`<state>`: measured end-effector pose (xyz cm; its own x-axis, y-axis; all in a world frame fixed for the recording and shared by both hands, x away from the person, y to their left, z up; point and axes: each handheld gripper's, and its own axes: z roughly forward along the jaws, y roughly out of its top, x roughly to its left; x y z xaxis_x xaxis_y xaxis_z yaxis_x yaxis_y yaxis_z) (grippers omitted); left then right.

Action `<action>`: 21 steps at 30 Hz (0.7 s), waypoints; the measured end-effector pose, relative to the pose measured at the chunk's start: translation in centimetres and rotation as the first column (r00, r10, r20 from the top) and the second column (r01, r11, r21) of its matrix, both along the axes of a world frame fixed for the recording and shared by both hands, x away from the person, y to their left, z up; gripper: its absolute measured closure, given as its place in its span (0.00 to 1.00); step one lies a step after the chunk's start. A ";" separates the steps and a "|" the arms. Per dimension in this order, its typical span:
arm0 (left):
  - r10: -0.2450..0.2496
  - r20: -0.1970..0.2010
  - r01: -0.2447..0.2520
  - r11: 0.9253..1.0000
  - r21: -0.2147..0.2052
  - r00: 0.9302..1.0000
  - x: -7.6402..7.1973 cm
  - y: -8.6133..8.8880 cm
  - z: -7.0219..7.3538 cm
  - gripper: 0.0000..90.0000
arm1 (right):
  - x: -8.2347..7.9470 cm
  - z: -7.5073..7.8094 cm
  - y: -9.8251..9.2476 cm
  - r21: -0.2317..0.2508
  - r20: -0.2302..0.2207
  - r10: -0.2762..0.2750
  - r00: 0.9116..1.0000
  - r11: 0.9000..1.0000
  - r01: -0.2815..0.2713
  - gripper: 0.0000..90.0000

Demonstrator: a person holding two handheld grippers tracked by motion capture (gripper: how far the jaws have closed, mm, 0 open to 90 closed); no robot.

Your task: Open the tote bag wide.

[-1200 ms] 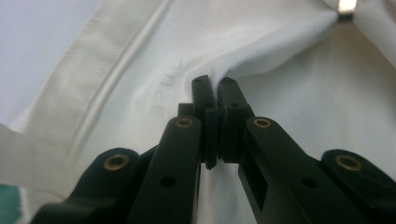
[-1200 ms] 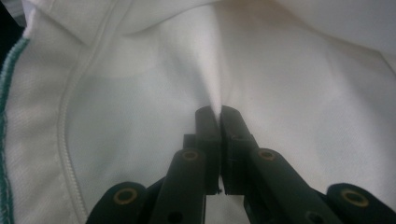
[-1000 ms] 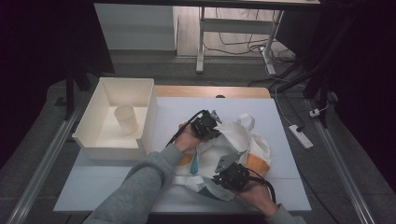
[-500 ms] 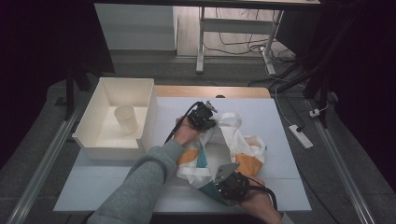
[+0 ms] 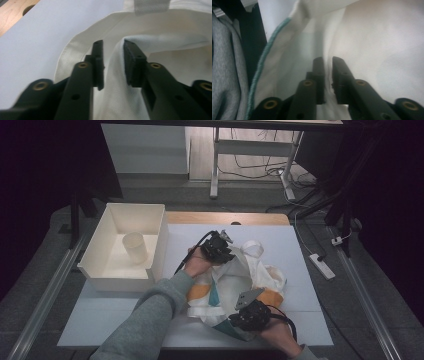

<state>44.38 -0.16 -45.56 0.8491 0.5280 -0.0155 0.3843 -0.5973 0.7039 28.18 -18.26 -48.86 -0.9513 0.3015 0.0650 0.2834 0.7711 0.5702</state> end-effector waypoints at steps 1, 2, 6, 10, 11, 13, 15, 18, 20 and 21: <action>-0.003 -0.004 0.003 1.000 -0.020 1.000 -0.1 0.2 0.2 0.67 | 0.0 0.1 -0.1 0.018 0.003 -0.011 1.000 1.000 0.011 0.80; -0.008 -0.008 0.008 0.999 -0.047 1.000 -0.3 0.5 0.4 0.65 | 0.1 0.3 -0.2 0.033 0.005 -0.016 1.000 0.999 0.016 0.77; -0.027 -0.003 0.026 0.995 -0.092 1.000 -1.4 1.3 1.3 0.57 | 0.3 1.1 -0.9 0.105 0.049 -0.064 0.997 0.993 0.058 0.66; -0.038 -0.006 0.037 0.995 -0.095 0.999 -2.5 1.8 1.7 0.53 | 0.5 1.8 -1.7 0.158 0.085 -0.120 0.989 0.982 0.106 0.58; -0.042 -0.011 0.041 0.994 -0.098 0.999 -2.7 1.9 1.7 0.52 | 0.6 2.0 -2.0 0.171 0.098 -0.135 0.986 0.978 0.117 0.56; -0.045 -0.015 0.043 0.993 -0.114 0.999 -3.3 2.2 1.9 0.50 | 0.8 2.4 -2.5 0.195 0.115 -0.160 0.980 0.971 0.136 0.55; -0.049 -0.017 0.047 0.992 -0.117 0.999 -3.9 2.6 2.1 0.48 | 1.1 2.7 -2.9 0.214 0.117 -0.183 0.976 0.965 0.155 0.55; -0.049 -0.016 0.047 0.992 -0.115 0.999 -4.8 3.3 2.5 0.47 | 2.0 3.2 -3.5 0.241 0.107 -0.213 0.971 0.953 0.183 0.55; -0.051 -0.016 0.049 0.991 -0.123 0.999 -5.5 4.0 2.8 0.45 | 2.6 3.5 -3.8 0.248 0.103 -0.225 0.969 0.949 0.194 0.54; -0.049 -0.014 0.047 0.991 -0.123 0.999 -5.8 4.3 2.9 0.45 | 2.8 3.7 -3.9 0.258 0.099 -0.233 0.967 0.945 0.201 0.54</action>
